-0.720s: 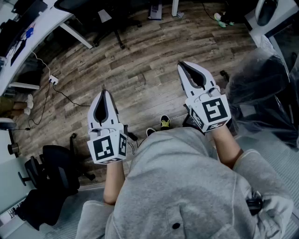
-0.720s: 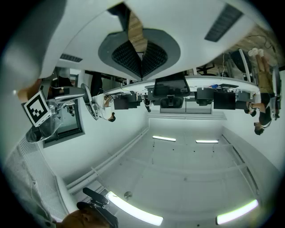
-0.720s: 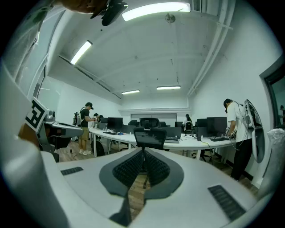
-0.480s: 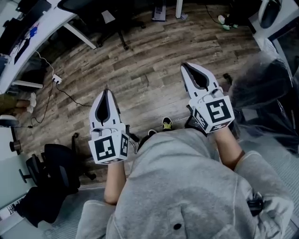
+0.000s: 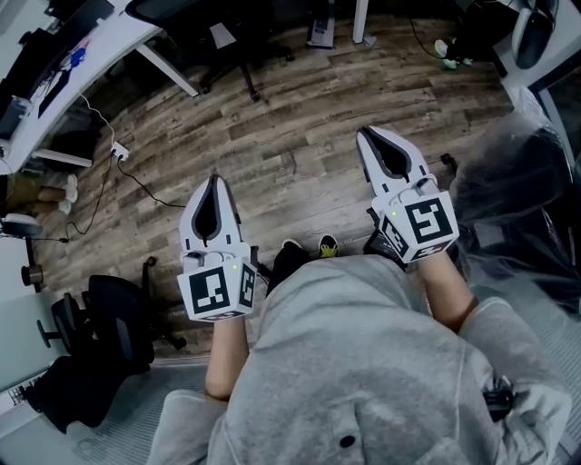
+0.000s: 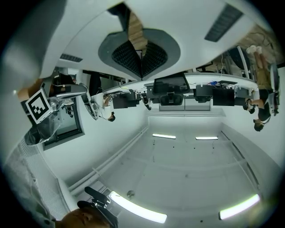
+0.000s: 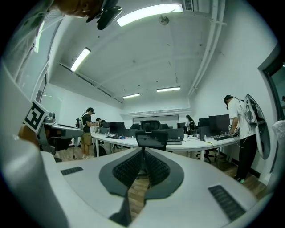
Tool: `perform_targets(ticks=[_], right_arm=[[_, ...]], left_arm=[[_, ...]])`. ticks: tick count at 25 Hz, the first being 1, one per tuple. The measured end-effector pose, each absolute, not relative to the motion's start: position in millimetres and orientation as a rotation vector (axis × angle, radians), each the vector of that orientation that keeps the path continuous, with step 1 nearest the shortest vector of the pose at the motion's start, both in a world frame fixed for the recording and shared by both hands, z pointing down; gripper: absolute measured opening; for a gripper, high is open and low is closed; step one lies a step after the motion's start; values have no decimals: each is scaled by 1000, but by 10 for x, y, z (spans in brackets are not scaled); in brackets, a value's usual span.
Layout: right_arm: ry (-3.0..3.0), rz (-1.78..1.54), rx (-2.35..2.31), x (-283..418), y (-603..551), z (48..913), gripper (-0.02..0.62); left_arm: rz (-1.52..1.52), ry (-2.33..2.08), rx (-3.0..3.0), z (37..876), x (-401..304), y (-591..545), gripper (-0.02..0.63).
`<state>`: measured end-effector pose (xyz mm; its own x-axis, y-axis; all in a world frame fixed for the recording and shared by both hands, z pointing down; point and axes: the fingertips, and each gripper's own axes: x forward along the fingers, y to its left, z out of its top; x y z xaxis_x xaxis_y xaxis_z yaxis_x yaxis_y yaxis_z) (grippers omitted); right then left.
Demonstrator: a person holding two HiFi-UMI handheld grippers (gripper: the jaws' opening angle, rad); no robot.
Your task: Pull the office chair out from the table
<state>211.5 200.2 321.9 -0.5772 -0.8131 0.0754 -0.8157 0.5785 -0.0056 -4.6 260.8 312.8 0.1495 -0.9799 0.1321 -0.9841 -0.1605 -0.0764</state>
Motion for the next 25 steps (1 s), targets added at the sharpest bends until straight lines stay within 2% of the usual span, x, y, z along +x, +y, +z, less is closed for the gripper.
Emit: perform_targets(ticks=[12, 25], right_arm=[[-2736, 25, 1393, 1949, 1942, 3297, 38], [-2711, -17, 1348, 1457, 1288, 3357, 38]], left_arm=[[244, -2007, 2382, 3184, -142, 2541, 14], [234, -2009, 2378, 3222, -567, 1827, 14]])
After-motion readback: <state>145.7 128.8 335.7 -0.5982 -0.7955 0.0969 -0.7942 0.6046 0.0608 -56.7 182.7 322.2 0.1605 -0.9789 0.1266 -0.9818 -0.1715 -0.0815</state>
